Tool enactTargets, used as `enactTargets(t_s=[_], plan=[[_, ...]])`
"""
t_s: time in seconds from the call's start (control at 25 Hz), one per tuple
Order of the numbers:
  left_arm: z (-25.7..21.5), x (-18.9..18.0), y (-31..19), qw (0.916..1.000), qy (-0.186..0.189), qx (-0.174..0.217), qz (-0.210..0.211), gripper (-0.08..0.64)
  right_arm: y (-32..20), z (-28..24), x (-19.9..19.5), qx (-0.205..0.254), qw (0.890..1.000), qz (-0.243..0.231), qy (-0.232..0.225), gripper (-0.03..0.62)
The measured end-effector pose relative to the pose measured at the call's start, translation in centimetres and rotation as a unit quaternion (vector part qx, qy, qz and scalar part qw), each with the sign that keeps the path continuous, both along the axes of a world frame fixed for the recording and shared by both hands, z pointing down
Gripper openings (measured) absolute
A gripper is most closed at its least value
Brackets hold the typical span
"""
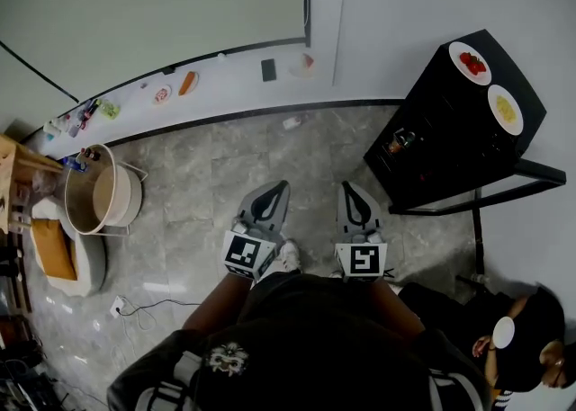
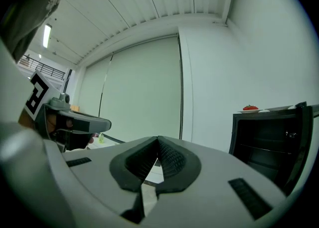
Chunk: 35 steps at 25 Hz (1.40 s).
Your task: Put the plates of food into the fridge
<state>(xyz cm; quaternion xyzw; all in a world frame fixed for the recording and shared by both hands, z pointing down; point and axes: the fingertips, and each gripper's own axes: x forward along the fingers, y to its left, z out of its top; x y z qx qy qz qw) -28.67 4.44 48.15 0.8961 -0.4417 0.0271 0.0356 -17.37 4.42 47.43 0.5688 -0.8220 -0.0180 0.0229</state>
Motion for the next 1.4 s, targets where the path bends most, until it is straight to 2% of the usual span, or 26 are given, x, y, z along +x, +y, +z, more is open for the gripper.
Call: enactTargets(t_s=[0.24, 0.44, 0.64, 0.8, 1.12, 1.4], plan=[[0.0, -2.4, -4.5, 0.9998, 0.011, -0.016, -0.007, 0.023, -2.3, 0.6, -1.1, -0.014, 0.999, 0.038, -0.001, 0.025], [-0.2, -1.6, -6.9, 0.9996, 0.015, -0.01, 0.024, 0.023, -3.4, 1.0, -1.1, -0.02, 0.998, 0.059, 0.004, 0.025], [0.3, 1.5, -8.2, 0.998, 0.019, -0.019, 0.057, 0.023, -4.6, 0.6, 0.1, -0.011, 0.998, 0.065, 0.013, 0.025], [-0.5, 3.8, -9.7, 0.9979, 0.015, -0.007, 0.063, 0.023, -6.2, 0.6, 1.1, -0.011, 0.998, 0.055, 0.002, 0.025], [-2.0, 9.9, -11.9, 0.9969, 0.011, 0.008, 0.078, 0.023, -10.5, 0.1, 6.0, 0.002, 0.999, 0.037, 0.016, 0.025], [-2.0, 15.1, -14.3, 0.9956, 0.001, 0.013, 0.092, 0.022, -12.6, -0.4, 11.5, 0.013, 0.998, 0.059, -0.003, 0.025]])
